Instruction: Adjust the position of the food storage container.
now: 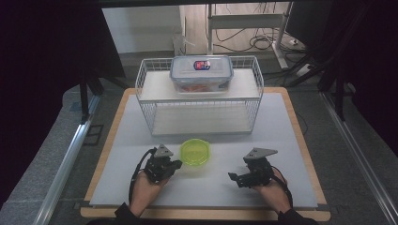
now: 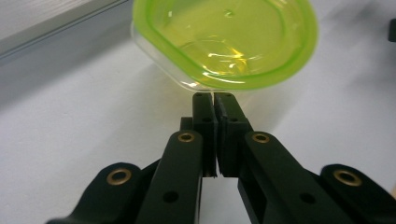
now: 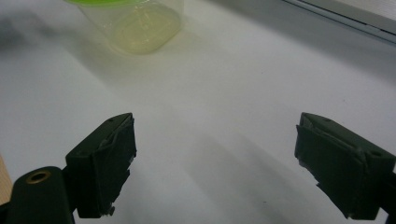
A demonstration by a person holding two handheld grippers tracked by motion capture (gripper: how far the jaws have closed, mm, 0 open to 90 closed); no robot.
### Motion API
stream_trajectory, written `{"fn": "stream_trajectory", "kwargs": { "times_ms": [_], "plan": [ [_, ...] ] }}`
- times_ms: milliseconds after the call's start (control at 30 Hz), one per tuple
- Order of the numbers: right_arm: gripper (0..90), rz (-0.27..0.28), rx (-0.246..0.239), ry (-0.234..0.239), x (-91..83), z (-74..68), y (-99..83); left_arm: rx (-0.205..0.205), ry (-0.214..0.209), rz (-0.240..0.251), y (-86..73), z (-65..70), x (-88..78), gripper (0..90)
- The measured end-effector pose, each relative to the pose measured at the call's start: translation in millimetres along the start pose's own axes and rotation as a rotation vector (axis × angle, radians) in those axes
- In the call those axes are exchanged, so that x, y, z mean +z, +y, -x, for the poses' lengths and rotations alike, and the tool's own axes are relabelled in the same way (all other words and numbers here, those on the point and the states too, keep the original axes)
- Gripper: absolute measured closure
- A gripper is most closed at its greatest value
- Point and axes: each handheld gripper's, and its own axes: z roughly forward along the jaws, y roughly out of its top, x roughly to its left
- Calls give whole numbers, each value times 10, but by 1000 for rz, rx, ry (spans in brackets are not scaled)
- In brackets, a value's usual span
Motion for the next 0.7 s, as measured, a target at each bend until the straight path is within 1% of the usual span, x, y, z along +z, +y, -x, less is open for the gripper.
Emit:
{"fn": "stream_trajectory", "kwargs": {
  "times_ms": [67, 133, 167, 233, 300, 333, 400, 433, 467, 500, 533, 567, 600, 667, 700],
  "plan": [
    [124, -1, 1, 0, -1, 1, 0, 5, 3, -6, -11, -5, -19, 869],
    [124, 7, 4, 3, -6, 5, -1, 12, 11, -6, -18, -9, -59, 827],
    [124, 8, 9, 4, -8, 6, 0, 27, 12, -17, -36, -20, -93, 777],
    [123, 12, 13, 7, -15, 7, 0, 48, 31, -20, -77, -32, -114, 623],
    [121, 22, 17, 12, -22, 12, 3, 53, 38, -25, -98, -40, -119, 486],
    [121, 22, 17, 12, -22, 12, 3, 60, 45, -29, -121, -48, -124, 486],
    [119, 29, 23, 13, -30, 15, 6, 74, 52, -40, -169, -62, -137, 352],
    [114, 35, 21, 20, -37, 19, 7, 80, 56, -43, -196, -65, -142, 257],
    [114, 35, 21, 20, -37, 19, 7, 91, 62, -44, -222, -70, -154, 257],
    [109, 39, 23, 23, -38, 16, 8, 98, 64, -40, -246, -75, -169, 224],
    [90, 48, 24, 29, -41, 16, 11, 96, 55, -26, -283, -85, -204, 187],
    [90, 48, 24, 29, -41, 16, 11, 96, 55, -26, -283, -85, -204, 171],
    [78, 52, 25, 27, -44, 15, 11, 96, 48, -14, -296, -92, -225, 171],
    [56, 59, 25, 21, -47, 12, 12, 87, 38, 6, -317, -95, -261, 141],
    [51, 61, 22, 13, -49, 12, 13, 90, 38, 15, -331, -90, -274, 129]
  ]
}}
